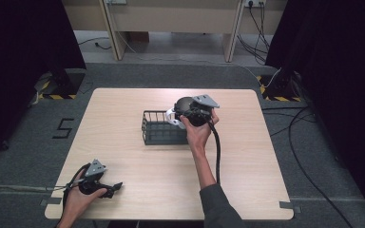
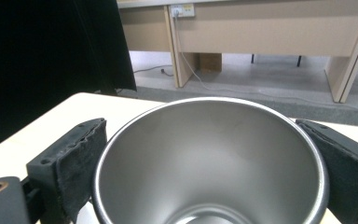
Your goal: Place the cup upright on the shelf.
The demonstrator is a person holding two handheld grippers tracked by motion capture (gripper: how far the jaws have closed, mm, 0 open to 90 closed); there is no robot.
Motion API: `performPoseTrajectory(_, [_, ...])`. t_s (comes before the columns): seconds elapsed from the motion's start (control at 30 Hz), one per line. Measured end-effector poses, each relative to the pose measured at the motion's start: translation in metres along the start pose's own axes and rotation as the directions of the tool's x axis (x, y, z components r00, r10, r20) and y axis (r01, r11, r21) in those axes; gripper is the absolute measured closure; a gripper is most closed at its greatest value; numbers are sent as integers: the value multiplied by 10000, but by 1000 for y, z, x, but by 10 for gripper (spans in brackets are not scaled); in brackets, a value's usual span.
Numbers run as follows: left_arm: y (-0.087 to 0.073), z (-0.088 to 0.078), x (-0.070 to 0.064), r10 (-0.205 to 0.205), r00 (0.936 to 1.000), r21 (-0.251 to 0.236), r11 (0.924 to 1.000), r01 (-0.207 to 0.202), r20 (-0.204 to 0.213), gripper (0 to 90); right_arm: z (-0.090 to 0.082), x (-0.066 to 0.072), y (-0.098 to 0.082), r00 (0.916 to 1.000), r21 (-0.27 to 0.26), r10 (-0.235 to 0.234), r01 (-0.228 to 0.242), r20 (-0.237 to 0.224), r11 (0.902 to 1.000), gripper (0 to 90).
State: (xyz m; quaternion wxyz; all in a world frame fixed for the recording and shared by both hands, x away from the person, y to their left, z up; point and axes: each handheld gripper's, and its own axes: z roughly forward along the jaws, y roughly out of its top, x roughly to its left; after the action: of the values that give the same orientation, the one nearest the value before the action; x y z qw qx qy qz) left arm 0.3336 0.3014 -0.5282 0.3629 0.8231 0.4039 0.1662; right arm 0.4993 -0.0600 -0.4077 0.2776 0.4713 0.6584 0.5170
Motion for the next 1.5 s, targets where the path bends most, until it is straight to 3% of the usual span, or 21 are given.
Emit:
performPoseTrajectory(0.63, [0,0,0,6,10000,6,10000,-6,0,0,8,-4,-21,9999,510,-58,66,-162,9987,54])
performPoseTrajectory(1.07, [0,0,0,5,10000,5,10000,-5,1,0,6,-10,-15,9979,880,-274,325,-584,9956,50])
performPoseTrajectory(1.4, [0,0,0,1,10000,1,10000,-1,1,0,0,-9,-4,9978,476,-336,363,-565,9982,91])
performPoseTrajectory(1.43, [0,0,0,-1,10000,-1,10000,1,0,0,-5,-10,2,9973,348,-428,449,-589,9984,172])
performPoseTrajectory(1.5, [0,0,0,1,10000,1,10000,-1,1,0,-9,-10,6,9961,219,-401,419,-780,9989,121])
